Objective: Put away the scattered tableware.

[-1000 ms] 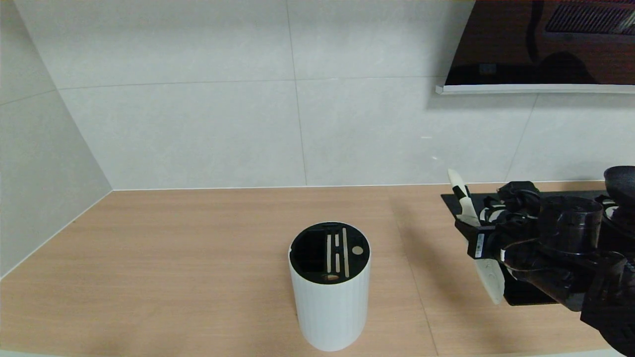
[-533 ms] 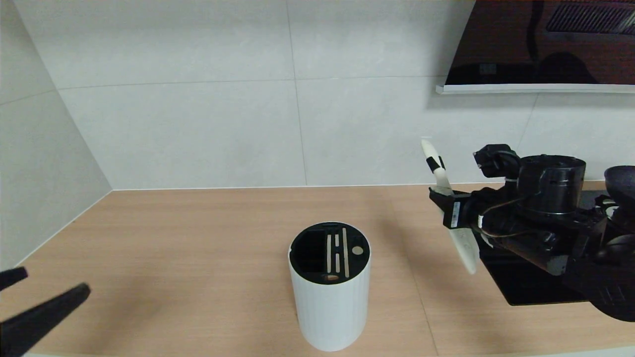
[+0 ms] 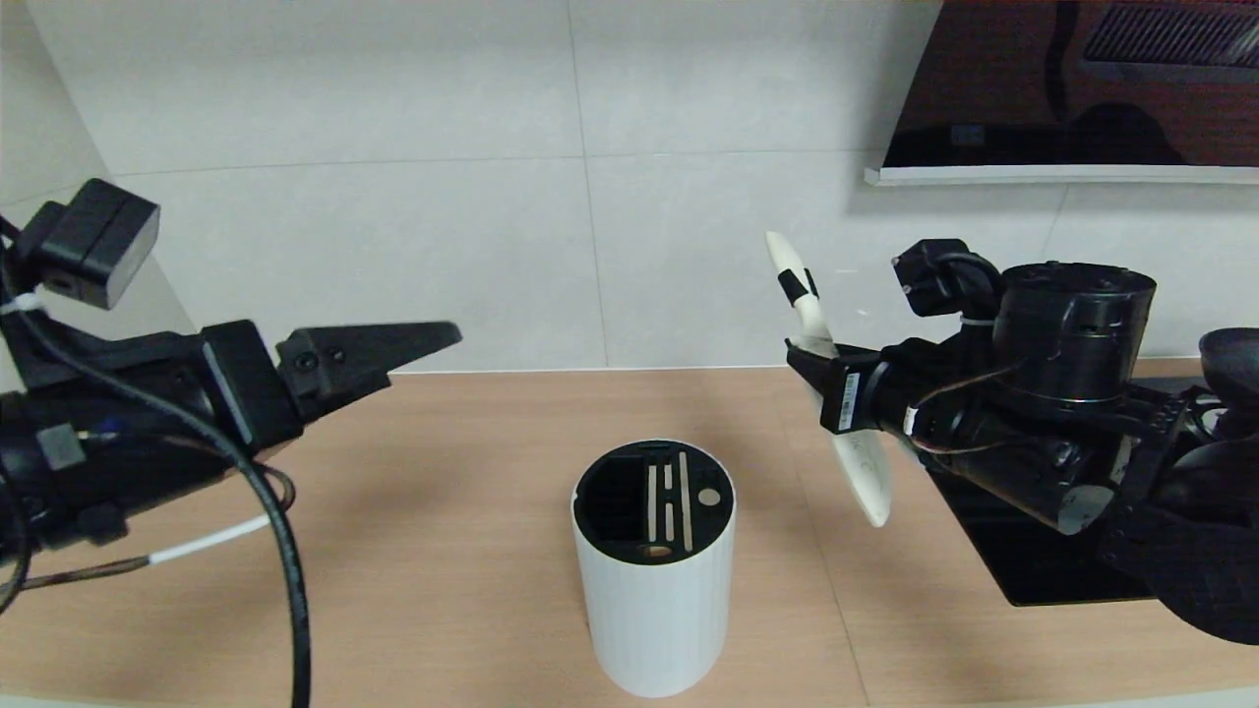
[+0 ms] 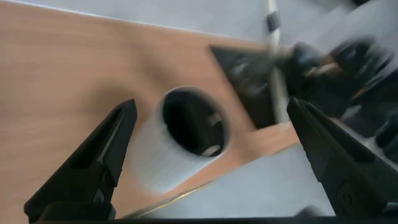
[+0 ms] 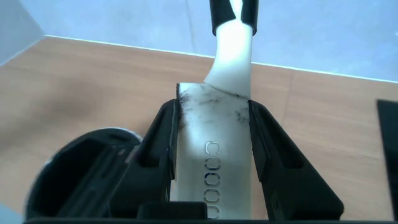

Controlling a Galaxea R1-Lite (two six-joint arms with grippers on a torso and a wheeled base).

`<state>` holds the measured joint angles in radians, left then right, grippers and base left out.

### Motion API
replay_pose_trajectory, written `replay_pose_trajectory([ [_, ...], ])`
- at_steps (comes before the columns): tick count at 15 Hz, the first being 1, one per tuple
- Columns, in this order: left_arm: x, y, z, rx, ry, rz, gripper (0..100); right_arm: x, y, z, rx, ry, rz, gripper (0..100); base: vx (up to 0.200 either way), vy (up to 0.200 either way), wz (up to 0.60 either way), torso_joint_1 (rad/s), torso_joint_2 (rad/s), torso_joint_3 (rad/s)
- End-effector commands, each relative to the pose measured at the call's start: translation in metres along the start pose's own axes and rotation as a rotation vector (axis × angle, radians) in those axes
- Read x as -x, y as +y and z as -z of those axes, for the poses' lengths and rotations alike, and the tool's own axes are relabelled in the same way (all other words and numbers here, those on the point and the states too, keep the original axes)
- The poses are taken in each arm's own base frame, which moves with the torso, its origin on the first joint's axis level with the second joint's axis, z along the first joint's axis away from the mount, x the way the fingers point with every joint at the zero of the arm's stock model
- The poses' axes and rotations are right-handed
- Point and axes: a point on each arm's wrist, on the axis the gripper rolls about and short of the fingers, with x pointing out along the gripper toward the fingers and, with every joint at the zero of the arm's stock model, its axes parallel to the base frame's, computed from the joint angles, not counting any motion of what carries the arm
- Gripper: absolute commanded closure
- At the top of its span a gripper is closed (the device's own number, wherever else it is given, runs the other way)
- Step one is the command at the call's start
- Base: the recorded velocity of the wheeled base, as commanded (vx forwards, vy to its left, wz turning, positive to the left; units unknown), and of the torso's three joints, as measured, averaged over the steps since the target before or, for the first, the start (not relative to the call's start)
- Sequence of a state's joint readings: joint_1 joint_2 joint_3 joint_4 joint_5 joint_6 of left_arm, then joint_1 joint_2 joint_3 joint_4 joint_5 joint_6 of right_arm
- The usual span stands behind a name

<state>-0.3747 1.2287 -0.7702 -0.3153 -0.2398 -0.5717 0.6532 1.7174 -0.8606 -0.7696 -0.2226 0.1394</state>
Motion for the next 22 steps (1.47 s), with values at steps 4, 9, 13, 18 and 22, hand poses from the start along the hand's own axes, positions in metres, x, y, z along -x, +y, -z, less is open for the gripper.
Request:
replay_pose_trajectory([
  [4, -0.033, -0.006, 0.014, 0.122, 0.058, 0.069, 0, 0.017, 0.028, 0.007, -0.007, 0.026, -0.098, 100, 0.0, 0.0, 0.0, 0.0, 0.0, 0.0],
  [9, -0.046, -0.015, 0.022, 0.197, 0.066, 0.14, 0, 0.027, 0.051, 0.021, 0.01, 0.071, -0.179, 100, 0.0, 0.0, 0.0, 0.0, 0.0, 0.0],
  [13, -0.058, -0.025, 0.04, 0.239, 0.103, 0.213, 0, 0.037, 0.074, 0.018, -0.059, 0.067, -0.258, 100, 0.0, 0.0, 0.0, 0.0, 0.0, 0.0],
  [18, -0.079, -0.018, 0.059, 0.24, 0.114, 0.225, 0, 0.046, 0.099, 0.019, -0.14, 0.087, -0.34, 100, 0.0, 0.0, 0.0, 0.0, 0.0, 0.0],
  [22, -0.092, -0.014, 0.066, 0.241, 0.078, 0.194, 0, 0.055, 0.11, 0.021, -0.157, 0.116, -0.378, 100, 0.0, 0.0, 0.0, 0.0, 0.0, 0.0],
])
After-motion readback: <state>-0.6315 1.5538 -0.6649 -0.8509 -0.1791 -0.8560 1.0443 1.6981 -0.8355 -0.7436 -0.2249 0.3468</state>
